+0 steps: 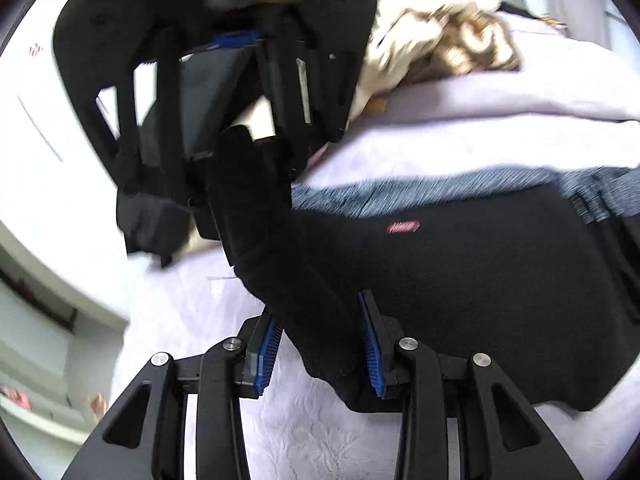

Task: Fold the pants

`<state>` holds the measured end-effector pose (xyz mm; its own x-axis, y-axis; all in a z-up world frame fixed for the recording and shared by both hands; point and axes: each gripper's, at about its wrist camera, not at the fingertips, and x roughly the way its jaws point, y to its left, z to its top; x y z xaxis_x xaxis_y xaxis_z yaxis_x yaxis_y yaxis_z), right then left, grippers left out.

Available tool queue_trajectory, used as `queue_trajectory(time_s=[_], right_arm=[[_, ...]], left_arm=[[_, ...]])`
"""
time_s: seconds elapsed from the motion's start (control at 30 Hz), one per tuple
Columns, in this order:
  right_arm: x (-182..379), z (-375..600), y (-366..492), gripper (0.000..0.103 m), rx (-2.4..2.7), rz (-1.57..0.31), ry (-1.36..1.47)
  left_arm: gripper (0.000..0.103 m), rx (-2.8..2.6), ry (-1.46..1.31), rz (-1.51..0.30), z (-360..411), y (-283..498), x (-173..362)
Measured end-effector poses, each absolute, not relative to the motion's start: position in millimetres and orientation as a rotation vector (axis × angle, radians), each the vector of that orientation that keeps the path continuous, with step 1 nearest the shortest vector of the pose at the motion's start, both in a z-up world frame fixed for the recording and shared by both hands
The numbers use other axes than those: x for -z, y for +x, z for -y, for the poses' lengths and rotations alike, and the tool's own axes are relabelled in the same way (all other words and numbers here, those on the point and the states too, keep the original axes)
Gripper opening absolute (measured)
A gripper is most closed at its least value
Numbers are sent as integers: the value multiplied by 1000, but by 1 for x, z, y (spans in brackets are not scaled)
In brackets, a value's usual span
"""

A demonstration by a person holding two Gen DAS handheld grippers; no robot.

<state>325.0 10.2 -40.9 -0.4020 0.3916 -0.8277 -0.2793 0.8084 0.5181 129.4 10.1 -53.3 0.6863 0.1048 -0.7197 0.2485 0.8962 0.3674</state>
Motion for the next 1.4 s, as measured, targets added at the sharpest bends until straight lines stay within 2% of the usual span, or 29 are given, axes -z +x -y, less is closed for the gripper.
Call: queue_trajectory(time_s=[0.27,0.43,0.57,0.7,0.8,0.9,1.0,1.07,1.23,1.3,1.4], right_arm=[[-35,164,283,19,-743,-1528,567],[-51,301,225,19,-642,-1329,805],[-30,399,167,19,-512,-1236,926],[29,473,115,19,-372,-1218,1018],[79,495,96,19,-303,-1279,1027],[116,513,84,19,-290,-1301,1102],[124,513,79,19,-299,-1276,1121],[122,515,68,19,-279,-1284,1088],[114,503,57,19,-206,-1327,922],[112,500,62,21,-156,-1353,885],[96,498,66,32,-48,-1397,789]], left_arm=[[38,273,452,-646,68,88,-29],[38,452,468,-599,145,56,-54],[38,591,508,-616,216,31,-40],[38,695,578,-684,280,9,6],[38,704,629,-797,303,6,47],[38,690,686,-879,310,6,71],[53,715,692,-905,296,6,65],[60,737,679,-927,284,5,57],[60,685,568,-979,246,4,32],[60,553,526,-990,223,26,25],[60,364,499,-1020,196,71,28]])
